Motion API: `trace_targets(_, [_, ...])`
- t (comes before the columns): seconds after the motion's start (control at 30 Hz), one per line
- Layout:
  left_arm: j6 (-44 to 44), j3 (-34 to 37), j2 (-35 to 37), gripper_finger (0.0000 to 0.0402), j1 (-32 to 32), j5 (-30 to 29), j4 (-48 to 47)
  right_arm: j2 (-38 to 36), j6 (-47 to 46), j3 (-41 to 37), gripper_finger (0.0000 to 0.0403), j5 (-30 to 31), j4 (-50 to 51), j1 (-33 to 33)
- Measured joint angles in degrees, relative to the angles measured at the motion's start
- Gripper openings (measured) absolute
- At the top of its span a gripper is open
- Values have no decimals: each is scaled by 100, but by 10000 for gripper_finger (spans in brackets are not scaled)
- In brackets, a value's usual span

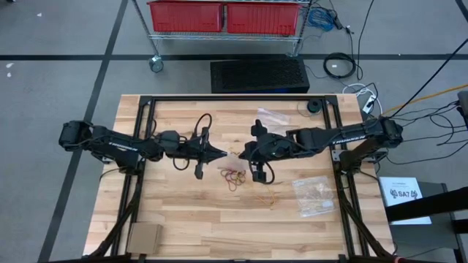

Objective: Sort rubber bands
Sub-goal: Put the yellow rubber band into the top left transparent zip bag

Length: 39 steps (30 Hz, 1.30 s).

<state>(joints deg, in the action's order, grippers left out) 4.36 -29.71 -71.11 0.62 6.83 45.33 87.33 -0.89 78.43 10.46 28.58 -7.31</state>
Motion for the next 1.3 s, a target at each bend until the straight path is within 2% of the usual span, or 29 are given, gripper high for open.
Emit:
trace_targets(0.4, [120, 0, 0, 0, 11, -44, 1, 129, -129, 0, 0, 9, 18, 24])
trace_targets(0.67, [122, -1, 0, 0, 11, -155, 0, 556, -296, 2, 0, -35, 63, 24])
trace_targets(1.0, [119, -4, 0, 0, 11, -581, -298, 444, -662, 7, 0, -150, -32, 125])
trace_targets(1.17, [115, -4, 0, 0, 11, -584, -289, 736, -702, 2, 21, -500, 10, 269])
trace_targets(1.3, [118, -4, 0, 0, 9, -617, -291, 851, -591, 2, 58, -784, -27, 286])
